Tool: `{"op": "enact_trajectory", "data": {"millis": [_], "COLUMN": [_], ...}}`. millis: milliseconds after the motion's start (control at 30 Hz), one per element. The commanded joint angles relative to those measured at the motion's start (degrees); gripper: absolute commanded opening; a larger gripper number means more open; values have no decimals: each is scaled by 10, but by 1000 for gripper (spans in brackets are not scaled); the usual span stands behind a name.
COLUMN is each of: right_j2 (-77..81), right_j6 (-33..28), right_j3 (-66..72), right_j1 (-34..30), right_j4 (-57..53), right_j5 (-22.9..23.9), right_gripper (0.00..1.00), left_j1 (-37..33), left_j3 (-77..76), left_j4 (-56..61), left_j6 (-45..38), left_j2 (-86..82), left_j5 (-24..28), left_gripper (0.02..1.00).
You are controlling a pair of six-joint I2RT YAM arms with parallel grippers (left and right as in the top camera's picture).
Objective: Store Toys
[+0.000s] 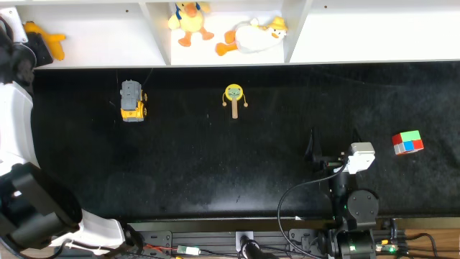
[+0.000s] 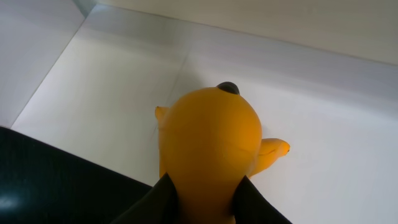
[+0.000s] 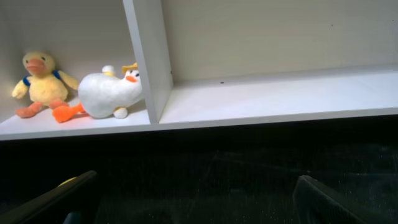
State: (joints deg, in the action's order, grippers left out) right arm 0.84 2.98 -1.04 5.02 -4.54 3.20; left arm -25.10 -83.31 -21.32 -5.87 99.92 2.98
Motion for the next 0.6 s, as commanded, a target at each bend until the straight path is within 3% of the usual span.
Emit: {"op": "enact_trajectory", "data": {"millis": [33,367,500,600], "right_j2": [-6,-6,-6,-6], "right_j6": [2,2,2,2], "right_j3": [8,8,8,8], "right_j1": [1,1,1,1], "right_j4": [3,3,3,3], "right_j5": [-3,-3,-3,-3], "right_gripper": [996,996,998,993], "left_j1": [1,1,1,1], "left_j3": [-7,-7,-7,-7], "left_j4": [3,13,14,14], "left_j6": [15,15,15,15], "left_j2": [20,20,20,20], "left_j5": [10,10,14,14], "left_gripper": [242,290,356,489]}}
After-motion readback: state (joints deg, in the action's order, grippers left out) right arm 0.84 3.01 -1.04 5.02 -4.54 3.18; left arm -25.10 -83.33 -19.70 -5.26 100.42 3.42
